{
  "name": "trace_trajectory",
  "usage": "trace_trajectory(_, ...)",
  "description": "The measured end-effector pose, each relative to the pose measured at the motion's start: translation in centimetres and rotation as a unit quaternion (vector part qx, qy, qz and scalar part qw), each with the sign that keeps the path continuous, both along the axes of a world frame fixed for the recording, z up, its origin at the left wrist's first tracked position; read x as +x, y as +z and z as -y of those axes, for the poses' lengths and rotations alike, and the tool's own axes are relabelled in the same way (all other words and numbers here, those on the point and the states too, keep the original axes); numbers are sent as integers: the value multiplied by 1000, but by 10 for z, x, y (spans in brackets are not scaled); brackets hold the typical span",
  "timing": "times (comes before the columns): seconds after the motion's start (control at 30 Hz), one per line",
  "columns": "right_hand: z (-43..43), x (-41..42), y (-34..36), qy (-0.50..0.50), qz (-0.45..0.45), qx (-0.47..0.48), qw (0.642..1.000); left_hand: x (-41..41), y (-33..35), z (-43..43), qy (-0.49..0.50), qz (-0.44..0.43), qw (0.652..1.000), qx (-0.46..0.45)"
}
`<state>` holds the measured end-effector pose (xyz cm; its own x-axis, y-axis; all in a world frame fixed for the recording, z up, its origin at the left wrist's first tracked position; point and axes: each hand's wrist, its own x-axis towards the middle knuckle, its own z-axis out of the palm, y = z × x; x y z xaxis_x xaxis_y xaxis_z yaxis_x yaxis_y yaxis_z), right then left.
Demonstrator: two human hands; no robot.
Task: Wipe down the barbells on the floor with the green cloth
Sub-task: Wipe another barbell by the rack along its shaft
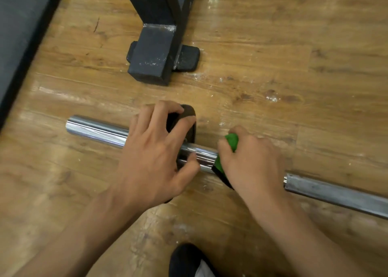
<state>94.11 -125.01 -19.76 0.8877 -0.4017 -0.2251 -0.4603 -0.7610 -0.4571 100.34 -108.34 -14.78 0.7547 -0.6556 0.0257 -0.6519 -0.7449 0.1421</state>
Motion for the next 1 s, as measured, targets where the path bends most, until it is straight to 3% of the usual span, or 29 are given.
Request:
trace_trajectory(0.1,-29,-49,-2,3,70,-1,998,-11,-2,-14,-28,-33,999,-17)
trace_trajectory(0.2,-40,-72,-6,66,67,-24,995,-16,-2,-20,-27,-59,998,-20)
trace_trajectory(0.33,-18,-28,4,-30,10,39,999,-23,3,-23,-12,-63,998,-1)
trace_trajectory(0.5,-59,-89,4,28,80,-28,996,-22,4,-23,-3,-100,995,-8)
trace_trajectory(0.57,-50,-65,-1,24,59,-55,996,-22,5,-23,3,-122,992,-19)
trace_trajectory(0.67,-23,-17,2,1,-30,-10,1000,-22,6,-22,5,-127,992,-16)
trace_trajectory(0.87,-52,-84,9,21,54,3,998,-17,3,-20,5,-141,988,-66)
trace_trajectory(0.93,-44,-68,-1,28,70,-14,997,-15,5,-19,10,-152,985,-81)
trace_trajectory(1.0,-22,-31,2,-4,6,21,1000,-10,5,-16,12,-156,984,-83)
